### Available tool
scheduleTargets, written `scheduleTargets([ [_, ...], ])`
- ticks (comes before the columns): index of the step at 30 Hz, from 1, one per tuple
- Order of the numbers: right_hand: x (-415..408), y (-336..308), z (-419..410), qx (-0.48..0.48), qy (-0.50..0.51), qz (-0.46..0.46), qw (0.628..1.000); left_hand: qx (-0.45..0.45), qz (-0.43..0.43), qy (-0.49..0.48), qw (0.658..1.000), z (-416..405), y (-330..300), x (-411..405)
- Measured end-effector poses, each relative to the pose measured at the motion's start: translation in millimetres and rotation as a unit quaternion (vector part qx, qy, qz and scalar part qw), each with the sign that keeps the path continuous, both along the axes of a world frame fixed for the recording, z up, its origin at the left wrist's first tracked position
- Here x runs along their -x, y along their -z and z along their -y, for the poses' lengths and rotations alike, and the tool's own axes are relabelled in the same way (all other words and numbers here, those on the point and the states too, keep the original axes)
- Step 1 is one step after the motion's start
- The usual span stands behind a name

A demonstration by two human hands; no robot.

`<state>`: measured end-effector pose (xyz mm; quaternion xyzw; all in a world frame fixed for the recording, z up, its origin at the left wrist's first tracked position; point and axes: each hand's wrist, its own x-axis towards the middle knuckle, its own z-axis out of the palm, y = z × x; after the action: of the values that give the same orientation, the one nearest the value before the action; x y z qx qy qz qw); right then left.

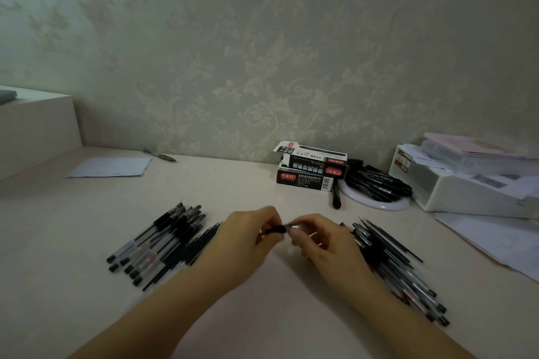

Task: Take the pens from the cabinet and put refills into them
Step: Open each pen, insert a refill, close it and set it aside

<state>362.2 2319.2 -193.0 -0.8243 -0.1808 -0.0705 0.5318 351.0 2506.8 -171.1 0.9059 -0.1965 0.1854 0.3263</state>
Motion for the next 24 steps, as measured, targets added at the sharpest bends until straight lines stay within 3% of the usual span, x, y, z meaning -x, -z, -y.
scheduleTargets([
  [4,0,2,1,0.012,0.039,0.01,0.999,0.043,0.089,-0.149,0.984,-32,-16,-15],
  [9,2,3,-1,0.023,0.045,0.019,0.999,-0.056,-0.035,-0.333,0.941,-83,-13,-25],
  [17,3,2,-2,0.03,0.029,0.039,0.998,-0.098,-0.117,-0.365,0.918,-96,-5,-26],
  [24,4,1,1,0.066,0.055,0.062,0.994,-0.118,-0.133,-0.363,0.915,-98,-2,-29],
])
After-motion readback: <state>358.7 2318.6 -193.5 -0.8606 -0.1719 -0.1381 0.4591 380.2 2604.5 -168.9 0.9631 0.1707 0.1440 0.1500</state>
